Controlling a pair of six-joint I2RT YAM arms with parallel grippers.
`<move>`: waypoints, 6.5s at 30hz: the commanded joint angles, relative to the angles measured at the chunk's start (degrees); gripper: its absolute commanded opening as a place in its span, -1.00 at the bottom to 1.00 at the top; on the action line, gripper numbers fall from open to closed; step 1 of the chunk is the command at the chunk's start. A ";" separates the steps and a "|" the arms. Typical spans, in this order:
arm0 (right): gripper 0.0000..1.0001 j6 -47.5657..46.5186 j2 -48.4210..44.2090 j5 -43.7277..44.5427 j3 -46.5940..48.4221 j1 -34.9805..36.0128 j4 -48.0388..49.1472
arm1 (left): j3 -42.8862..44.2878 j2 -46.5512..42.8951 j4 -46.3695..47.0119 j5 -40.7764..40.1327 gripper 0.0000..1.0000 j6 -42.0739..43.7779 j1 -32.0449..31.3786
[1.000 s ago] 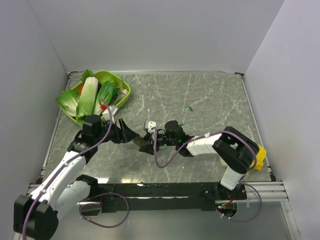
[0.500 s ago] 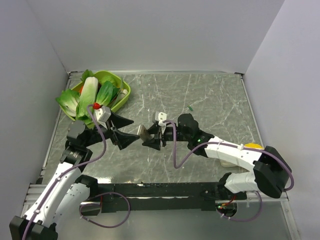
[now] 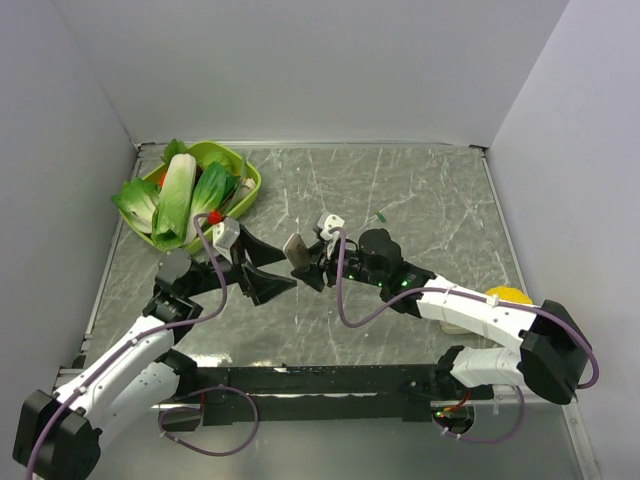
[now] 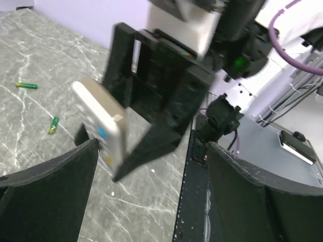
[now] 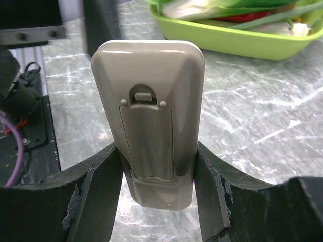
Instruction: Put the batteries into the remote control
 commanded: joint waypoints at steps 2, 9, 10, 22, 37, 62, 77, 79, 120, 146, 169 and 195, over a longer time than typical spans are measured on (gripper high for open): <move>-1.00 -1.99 -0.19 2.45 1.02 3.32 4.94 | 1.66 2.05 5.61 -4.19 0.72 0.61 -0.30; -1.00 -1.12 0.07 7.38 0.67 5.44 6.26 | 0.16 1.35 4.90 -6.58 0.25 0.00 -0.30; -1.00 -1.20 0.16 7.56 0.58 5.53 6.61 | 0.08 1.17 4.81 -6.23 0.09 -0.09 -0.30; -1.00 -5.42 0.87 11.41 -0.29 6.93 7.32 | 4.64 -0.14 -4.84 -9.81 0.42 -5.16 0.92; -1.00 -10.26 4.29 23.11 2.96 11.41 3.54 | 17.21 3.37 -25.68 -31.53 0.25 -18.81 -1.53; -1.00 -11.84 1.93 4.79 1.73 8.08 5.21 | 6.41 -5.41 -15.77 -3.55 0.68 0.68 6.71; -1.00 -18.16 -4.41 -11.77 6.38 5.17 -7.44 | 11.59 0.99 -12.52 21.81 0.63 16.61 7.26; -1.00 -18.17 -4.41 -12.74 6.65 5.09 -7.98 | 12.11 1.87 -11.62 22.60 0.61 16.96 6.29; -1.00 -16.32 -0.89 -16.78 8.76 5.35 -9.47 | 15.28 2.49 -22.17 23.22 -0.15 32.00 0.40; -1.00 -12.63 -0.72 -19.34 8.58 4.65 -8.68 | 14.49 1.35 -24.45 23.22 -0.79 33.49 -0.13; 0.93 29.90 -5.11 -0.52 19.74 -2.91 -27.32 | 5.26 -2.34 -7.40 6.17 -0.96 28.65 -2.76; 0.89 28.15 -2.92 -3.25 21.68 -0.27 -26.08 | 6.67 -1.55 -4.85 5.47 -0.96 26.63 -2.94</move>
